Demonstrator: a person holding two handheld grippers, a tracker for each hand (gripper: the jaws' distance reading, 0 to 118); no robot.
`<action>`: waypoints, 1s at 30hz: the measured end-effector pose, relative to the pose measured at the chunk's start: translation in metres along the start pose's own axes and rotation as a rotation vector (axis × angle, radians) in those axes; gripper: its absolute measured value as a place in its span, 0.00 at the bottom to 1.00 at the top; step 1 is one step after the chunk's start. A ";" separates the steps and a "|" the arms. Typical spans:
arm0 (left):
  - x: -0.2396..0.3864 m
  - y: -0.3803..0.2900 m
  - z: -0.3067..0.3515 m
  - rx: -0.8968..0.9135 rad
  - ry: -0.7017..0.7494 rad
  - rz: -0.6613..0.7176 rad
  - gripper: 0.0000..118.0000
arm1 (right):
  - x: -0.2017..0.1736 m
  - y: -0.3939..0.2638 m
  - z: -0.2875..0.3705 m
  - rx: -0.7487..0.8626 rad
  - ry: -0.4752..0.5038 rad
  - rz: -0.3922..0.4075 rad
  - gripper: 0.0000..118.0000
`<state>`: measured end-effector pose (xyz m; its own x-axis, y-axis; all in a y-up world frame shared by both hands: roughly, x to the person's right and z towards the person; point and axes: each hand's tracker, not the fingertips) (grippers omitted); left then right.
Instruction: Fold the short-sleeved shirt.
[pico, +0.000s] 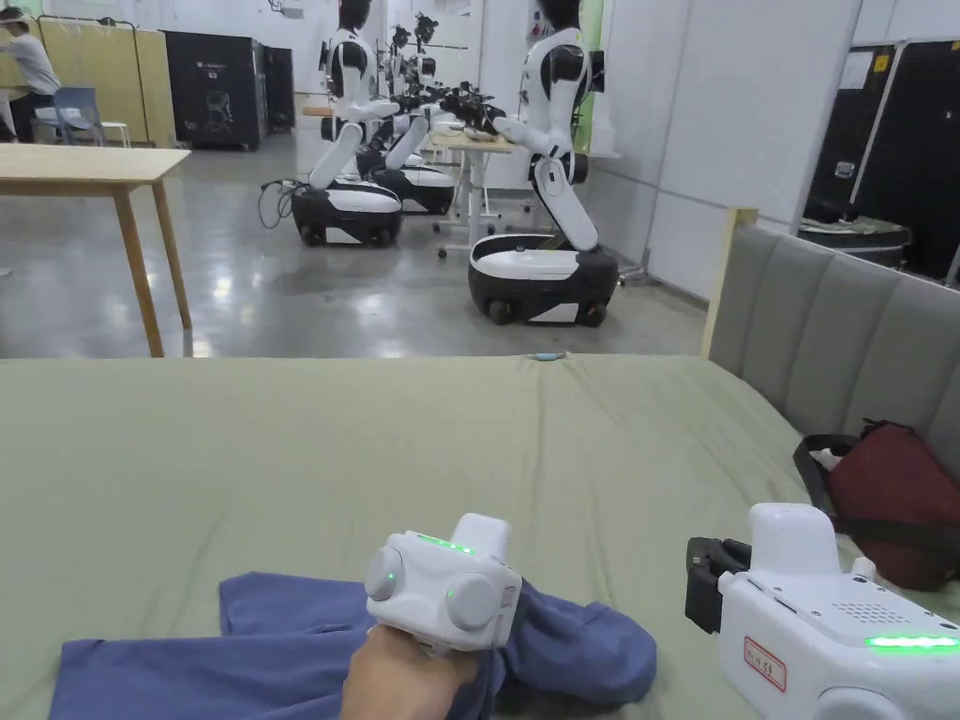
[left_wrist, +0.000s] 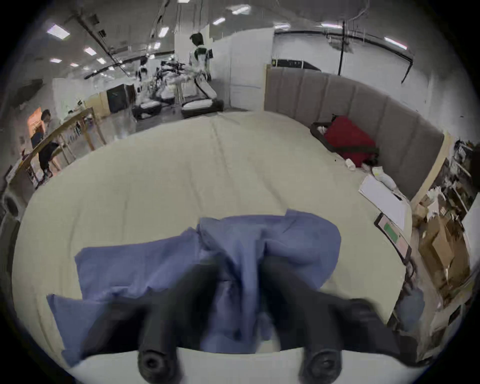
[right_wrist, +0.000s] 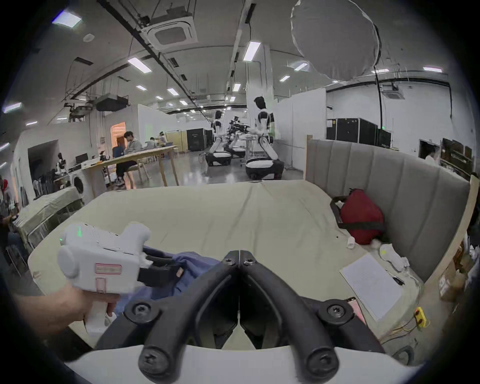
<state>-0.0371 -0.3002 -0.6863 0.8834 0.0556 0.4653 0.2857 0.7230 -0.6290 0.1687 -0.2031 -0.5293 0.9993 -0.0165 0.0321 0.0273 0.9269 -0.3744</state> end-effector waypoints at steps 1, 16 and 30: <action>-0.002 -0.002 0.009 0.031 0.016 -0.001 0.64 | -0.003 0.001 -0.001 -0.004 0.008 0.007 0.01; -0.179 -0.128 0.227 0.169 0.420 0.113 0.00 | -0.112 -0.029 -0.037 -0.025 0.203 0.006 0.01; -0.301 -0.142 0.137 0.006 0.426 0.326 0.81 | -0.101 -0.038 -0.054 -0.098 0.176 0.025 0.01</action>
<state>-0.3943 -0.3256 -0.6514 0.9988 -0.0053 -0.0481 -0.0297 0.7189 -0.6945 0.0679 -0.2569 -0.5683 0.9883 -0.0668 -0.1372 -0.0041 0.8870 -0.4617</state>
